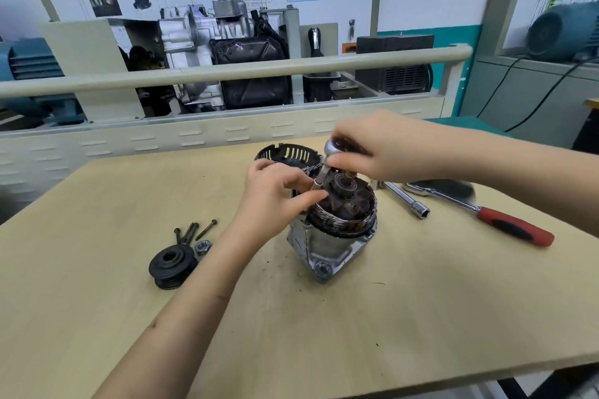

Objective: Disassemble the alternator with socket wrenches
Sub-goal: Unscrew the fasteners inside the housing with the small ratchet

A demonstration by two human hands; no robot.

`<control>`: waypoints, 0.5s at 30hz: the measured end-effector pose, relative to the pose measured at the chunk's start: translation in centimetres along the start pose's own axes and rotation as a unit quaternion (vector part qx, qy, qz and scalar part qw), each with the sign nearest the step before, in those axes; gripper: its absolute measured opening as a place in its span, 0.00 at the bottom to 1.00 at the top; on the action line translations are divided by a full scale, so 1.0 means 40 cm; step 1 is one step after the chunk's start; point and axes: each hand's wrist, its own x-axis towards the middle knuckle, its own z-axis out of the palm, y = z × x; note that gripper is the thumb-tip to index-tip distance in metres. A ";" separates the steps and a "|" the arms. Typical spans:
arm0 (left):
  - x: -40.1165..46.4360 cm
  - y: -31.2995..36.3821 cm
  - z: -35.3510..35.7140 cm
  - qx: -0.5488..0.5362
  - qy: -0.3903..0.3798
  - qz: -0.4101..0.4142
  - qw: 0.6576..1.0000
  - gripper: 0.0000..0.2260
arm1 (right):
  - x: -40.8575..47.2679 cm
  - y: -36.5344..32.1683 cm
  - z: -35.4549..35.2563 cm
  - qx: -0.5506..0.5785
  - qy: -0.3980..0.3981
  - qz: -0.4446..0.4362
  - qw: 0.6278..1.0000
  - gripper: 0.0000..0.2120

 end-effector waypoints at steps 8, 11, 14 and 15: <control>0.010 0.004 -0.010 -0.019 -0.047 -0.001 0.999 0.04 | -0.012 0.004 0.005 0.025 0.008 -0.006 1.000 0.12; 0.010 0.011 0.013 0.143 0.031 0.046 0.988 0.13 | -0.008 -0.008 0.009 0.036 0.042 0.031 0.998 0.16; 0.000 0.011 0.022 0.140 0.065 0.048 0.987 0.15 | -0.004 -0.008 0.017 0.101 0.056 0.074 0.991 0.20; -0.003 0.004 0.018 0.110 0.063 0.037 0.991 0.13 | -0.005 -0.003 0.019 0.111 0.051 0.073 0.990 0.19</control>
